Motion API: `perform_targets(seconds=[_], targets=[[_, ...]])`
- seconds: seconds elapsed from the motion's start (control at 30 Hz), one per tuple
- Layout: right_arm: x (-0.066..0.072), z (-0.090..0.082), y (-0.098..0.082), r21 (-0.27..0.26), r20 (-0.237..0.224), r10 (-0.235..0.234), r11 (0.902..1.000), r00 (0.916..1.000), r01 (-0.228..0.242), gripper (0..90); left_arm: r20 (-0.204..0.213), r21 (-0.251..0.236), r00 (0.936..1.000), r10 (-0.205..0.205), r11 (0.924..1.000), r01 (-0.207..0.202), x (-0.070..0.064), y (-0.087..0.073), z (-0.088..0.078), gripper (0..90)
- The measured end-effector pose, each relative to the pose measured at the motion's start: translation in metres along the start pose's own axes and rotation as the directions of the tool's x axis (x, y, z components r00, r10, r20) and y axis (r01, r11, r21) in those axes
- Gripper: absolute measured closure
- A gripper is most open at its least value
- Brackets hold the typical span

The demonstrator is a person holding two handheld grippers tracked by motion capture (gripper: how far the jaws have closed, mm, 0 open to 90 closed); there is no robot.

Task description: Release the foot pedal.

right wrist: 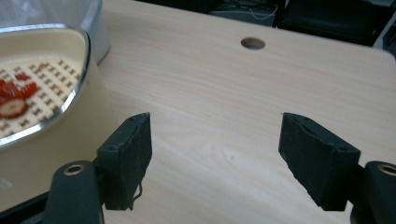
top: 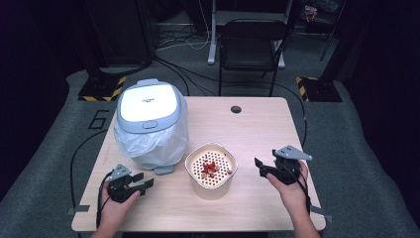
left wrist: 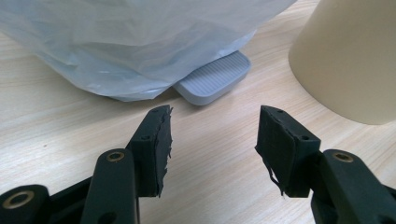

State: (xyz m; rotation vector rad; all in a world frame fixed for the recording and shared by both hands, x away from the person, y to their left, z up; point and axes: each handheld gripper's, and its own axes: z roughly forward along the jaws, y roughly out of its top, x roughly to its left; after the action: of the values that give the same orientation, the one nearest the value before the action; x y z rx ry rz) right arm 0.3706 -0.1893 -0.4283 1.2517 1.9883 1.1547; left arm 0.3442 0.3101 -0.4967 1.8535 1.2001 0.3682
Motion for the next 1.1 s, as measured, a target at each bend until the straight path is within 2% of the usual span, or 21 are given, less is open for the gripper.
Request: perform_targets(seconds=[0.13,0.23,0.27,0.37,0.4,0.53,0.63,0.77,0.87,0.93,1.1], targets=[[-0.004,0.001,-0.022,0.045,0.025,0.009,0.9989,0.9997,-0.01,25.4,-0.007,0.0,0.9999,-0.009,1.0,0.009,0.003,-0.002,0.002,44.8],[-0.007,0.002,-0.034,0.068,0.043,-0.001,0.9977,0.9991,-0.002,25.5,-0.012,0.013,0.9999,-0.001,0.9999,0.001,0.006,-0.003,0.002,44.7],[-0.008,0.003,-0.038,0.073,0.05,-0.006,0.9973,0.9988,0.002,25.5,-0.02,0.001,0.9997,-0.011,0.9999,0.011,0.006,-0.003,0.003,44.7],[-0.011,0.005,-0.047,0.073,0.048,0.01,0.9972,0.9988,-0.014,25.4,-0.021,0.022,0.9998,-0.007,0.9997,0.007,0.009,-0.004,0.003,44.6],[-0.012,0.005,-0.049,0.071,0.052,0.007,0.9974,0.9986,-0.011,25.4,-0.025,0.009,0.9996,-0.014,0.9999,0.015,0.009,-0.004,0.005,44.7],[-0.014,0.012,-0.063,0.094,0.06,-0.011,0.9956,0.9981,0.006,25.4,-0.021,0.017,0.9994,-0.029,0.9994,0.029,0.012,-0.005,0.007,44.7],[-0.015,0.015,-0.069,0.115,0.053,-0.011,0.9934,0.9985,0.004,25.4,-0.021,0.013,0.9991,-0.036,0.9993,0.036,0.012,-0.006,0.007,44.7],[-0.017,0.017,-0.075,0.109,0.039,-0.004,0.9941,0.9992,0.0,25.4,-0.02,0.016,0.9991,-0.038,0.9991,0.038,0.011,-0.006,0.009,44.6],[-0.017,0.019,-0.078,0.114,0.05,-0.034,0.9931,0.9982,0.028,25.4,-0.021,0.018,0.9989,-0.042,0.9989,0.043,0.011,-0.007,0.011,44.4],[-0.016,0.02,-0.08,0.113,0.029,-0.012,0.9936,0.9995,0.008,25.4,-0.02,0.021,0.9988,-0.044,0.9988,0.045,0.011,-0.007,0.011,43.9],[-0.014,0.024,-0.082,0.113,0.023,-0.009,0.9935,0.9997,0.006,25.4,-0.028,0.025,0.9989,-0.037,0.999,0.038,0.011,-0.008,0.013,43.4]])
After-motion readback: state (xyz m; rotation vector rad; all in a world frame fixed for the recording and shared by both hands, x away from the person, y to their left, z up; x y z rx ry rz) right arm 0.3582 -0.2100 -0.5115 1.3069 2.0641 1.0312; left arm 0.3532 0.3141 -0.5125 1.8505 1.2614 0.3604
